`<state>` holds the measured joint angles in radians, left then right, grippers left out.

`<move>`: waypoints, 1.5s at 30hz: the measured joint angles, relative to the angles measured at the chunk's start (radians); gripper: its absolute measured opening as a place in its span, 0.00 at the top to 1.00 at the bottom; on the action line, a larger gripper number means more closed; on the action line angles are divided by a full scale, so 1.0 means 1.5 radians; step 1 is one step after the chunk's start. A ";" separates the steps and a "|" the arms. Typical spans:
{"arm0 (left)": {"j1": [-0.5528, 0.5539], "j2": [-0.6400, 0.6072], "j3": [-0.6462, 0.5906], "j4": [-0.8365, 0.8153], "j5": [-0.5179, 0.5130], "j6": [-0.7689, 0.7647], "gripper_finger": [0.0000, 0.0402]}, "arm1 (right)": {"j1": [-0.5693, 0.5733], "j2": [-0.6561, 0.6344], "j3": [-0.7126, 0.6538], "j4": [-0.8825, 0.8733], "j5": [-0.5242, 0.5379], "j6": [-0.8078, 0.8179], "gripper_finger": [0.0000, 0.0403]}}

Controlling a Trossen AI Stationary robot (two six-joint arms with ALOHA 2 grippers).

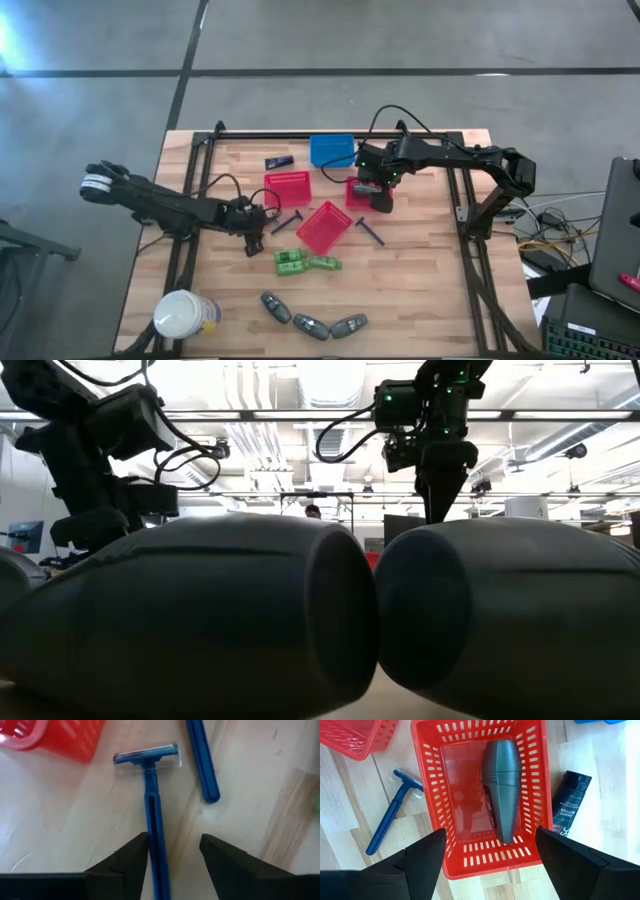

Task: Pick & Place Travel size toiletries
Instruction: Put the blue razor into the top left red bin

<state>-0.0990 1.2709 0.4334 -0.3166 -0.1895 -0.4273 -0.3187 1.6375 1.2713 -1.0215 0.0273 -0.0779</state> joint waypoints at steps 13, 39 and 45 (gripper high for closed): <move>0.000 -0.016 -0.005 0.011 0.018 0.008 0.95 | 0.000 0.000 -0.009 0.005 0.000 -0.003 0.31; 0.299 0.011 0.292 -0.178 0.098 0.369 0.95 | -0.011 -0.041 -0.010 0.003 0.001 0.001 0.32; 0.393 0.094 0.312 -0.181 0.141 0.473 0.95 | -0.010 -0.055 -0.012 0.000 0.001 0.025 0.27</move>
<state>0.4912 1.4125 0.9009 -0.5875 0.0214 0.2828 -0.3340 1.5550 1.2526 -1.0220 0.0284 -0.0403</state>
